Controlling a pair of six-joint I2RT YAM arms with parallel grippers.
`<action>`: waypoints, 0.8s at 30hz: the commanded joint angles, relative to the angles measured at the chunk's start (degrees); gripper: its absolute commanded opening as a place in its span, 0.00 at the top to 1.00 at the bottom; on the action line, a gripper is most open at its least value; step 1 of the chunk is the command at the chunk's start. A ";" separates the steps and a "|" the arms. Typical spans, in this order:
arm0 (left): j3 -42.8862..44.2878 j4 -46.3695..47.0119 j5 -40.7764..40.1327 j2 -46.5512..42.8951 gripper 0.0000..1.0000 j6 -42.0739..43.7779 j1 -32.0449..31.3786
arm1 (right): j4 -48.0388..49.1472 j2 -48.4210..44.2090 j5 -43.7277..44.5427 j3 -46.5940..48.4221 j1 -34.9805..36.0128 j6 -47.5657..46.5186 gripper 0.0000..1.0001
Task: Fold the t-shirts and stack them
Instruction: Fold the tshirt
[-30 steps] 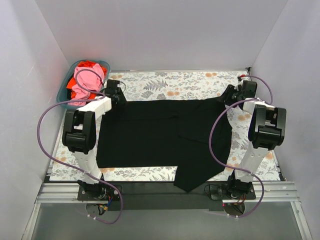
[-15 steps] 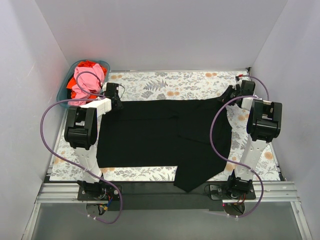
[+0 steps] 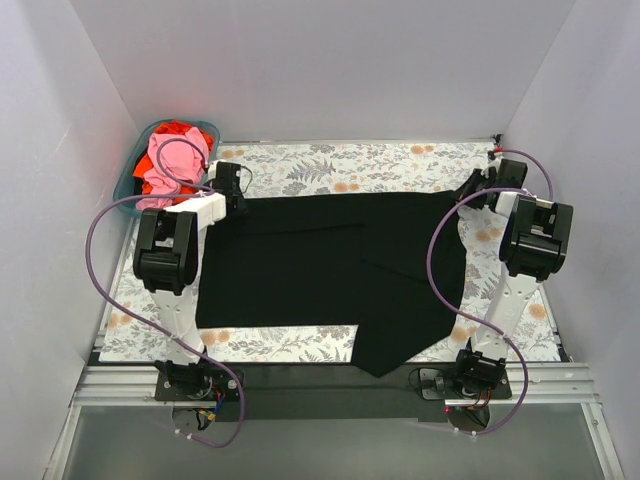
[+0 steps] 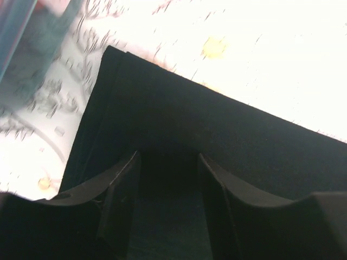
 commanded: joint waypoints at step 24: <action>-0.09 -3.00 5.38 -16.18 0.32 -3.50 -2.03 | -6.76 -21.39 8.29 -13.46 16.03 -0.69 0.56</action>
